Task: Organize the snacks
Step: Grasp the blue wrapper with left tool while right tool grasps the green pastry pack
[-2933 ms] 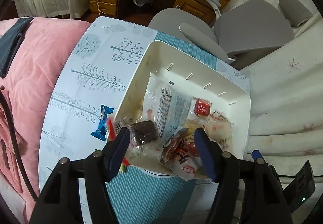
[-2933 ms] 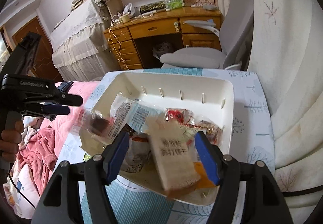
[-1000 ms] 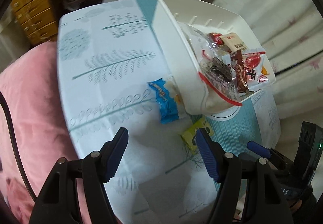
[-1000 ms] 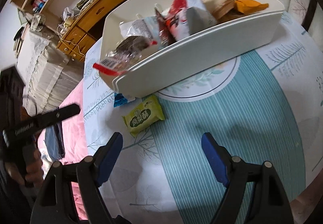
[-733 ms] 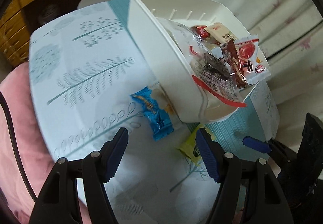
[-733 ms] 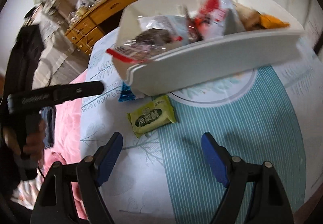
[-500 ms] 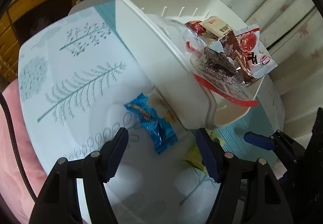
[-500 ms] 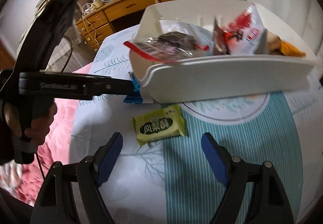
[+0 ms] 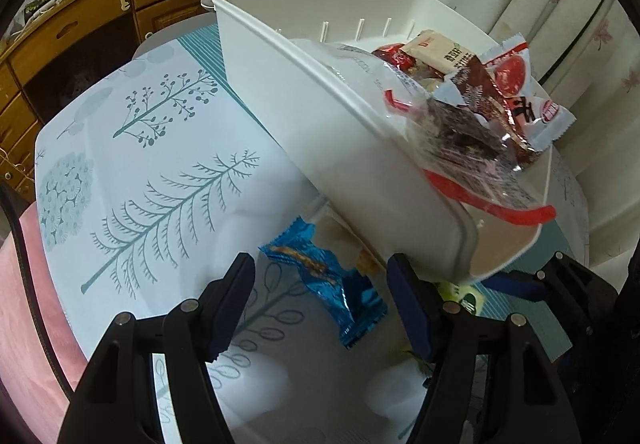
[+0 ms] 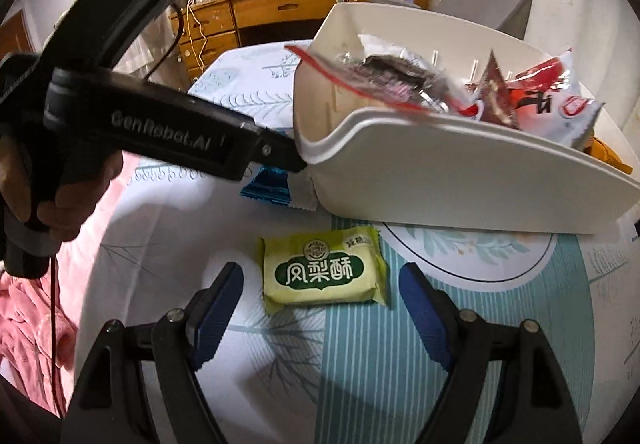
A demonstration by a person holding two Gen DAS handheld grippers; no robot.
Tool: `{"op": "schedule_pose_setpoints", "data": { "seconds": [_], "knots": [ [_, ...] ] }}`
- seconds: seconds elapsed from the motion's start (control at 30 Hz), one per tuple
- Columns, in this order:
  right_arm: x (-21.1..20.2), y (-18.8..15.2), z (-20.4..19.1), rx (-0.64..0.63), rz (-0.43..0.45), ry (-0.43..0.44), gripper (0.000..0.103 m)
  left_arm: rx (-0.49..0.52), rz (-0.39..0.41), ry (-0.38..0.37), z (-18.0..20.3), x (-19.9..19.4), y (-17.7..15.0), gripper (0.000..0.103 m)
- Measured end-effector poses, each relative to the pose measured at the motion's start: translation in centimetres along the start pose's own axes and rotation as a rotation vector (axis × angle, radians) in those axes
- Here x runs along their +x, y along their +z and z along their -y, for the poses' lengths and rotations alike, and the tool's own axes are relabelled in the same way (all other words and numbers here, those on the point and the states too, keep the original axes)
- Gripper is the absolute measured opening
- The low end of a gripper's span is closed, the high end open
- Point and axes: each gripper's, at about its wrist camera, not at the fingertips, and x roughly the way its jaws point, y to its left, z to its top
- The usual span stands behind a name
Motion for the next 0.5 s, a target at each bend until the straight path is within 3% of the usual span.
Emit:
{"op": "schedule_pose_setpoints", "data": {
  "seconds": [0.37, 0.5],
  "knots": [
    [1.5, 0.4, -0.9, -0.03, -0.012, -0.04, 0.08, -0.014, -0.003, 0.021, 0.9, 1.6, 0.2, 0.052],
    [1.6, 0.6, -1.2, -0.04, -0.01, -0.026, 0.07, -0.042, 0.01, 0.026, 1.2, 1.6, -0.3, 0.049]
  ]
}}
